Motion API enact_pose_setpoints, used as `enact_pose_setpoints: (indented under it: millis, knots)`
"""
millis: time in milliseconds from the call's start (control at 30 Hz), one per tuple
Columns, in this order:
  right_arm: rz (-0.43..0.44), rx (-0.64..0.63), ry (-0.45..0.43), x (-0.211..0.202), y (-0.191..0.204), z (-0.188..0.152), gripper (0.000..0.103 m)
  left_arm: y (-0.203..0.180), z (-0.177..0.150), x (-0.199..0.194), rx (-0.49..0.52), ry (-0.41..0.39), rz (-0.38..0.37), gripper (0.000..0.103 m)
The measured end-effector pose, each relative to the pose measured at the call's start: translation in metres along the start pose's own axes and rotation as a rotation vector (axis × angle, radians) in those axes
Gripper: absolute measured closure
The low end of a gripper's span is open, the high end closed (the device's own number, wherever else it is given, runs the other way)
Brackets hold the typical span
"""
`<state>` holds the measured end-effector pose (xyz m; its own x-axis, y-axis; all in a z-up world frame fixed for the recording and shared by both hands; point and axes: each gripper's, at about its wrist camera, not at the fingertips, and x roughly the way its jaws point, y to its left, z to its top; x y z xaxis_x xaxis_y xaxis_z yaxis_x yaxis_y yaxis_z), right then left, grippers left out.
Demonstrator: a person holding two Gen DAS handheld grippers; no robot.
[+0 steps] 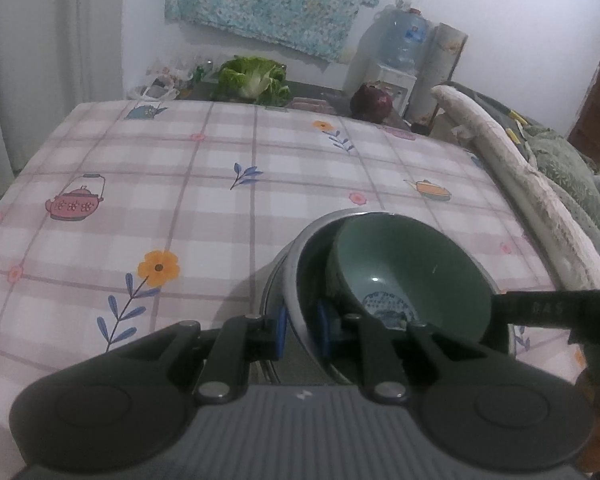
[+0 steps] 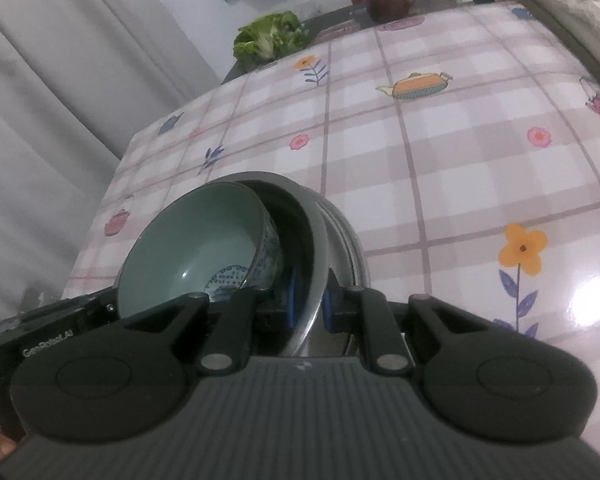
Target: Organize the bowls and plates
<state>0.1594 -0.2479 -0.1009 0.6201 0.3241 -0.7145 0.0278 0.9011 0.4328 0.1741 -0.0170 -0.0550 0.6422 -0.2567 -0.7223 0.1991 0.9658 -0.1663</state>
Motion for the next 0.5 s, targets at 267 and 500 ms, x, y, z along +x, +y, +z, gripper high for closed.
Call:
enact_pose_setpoints:
  millis: [267,500]
  knots:
    - [0.011,-0.004,0.007,0.001,0.001,-0.005,0.09,0.001,-0.004,-0.008,0.003,-0.013,0.012,0.085]
    - [0.016,-0.002,0.009,-0.001,0.003,-0.01,0.09,0.0,-0.007,-0.014,0.006,-0.013,0.011,0.084]
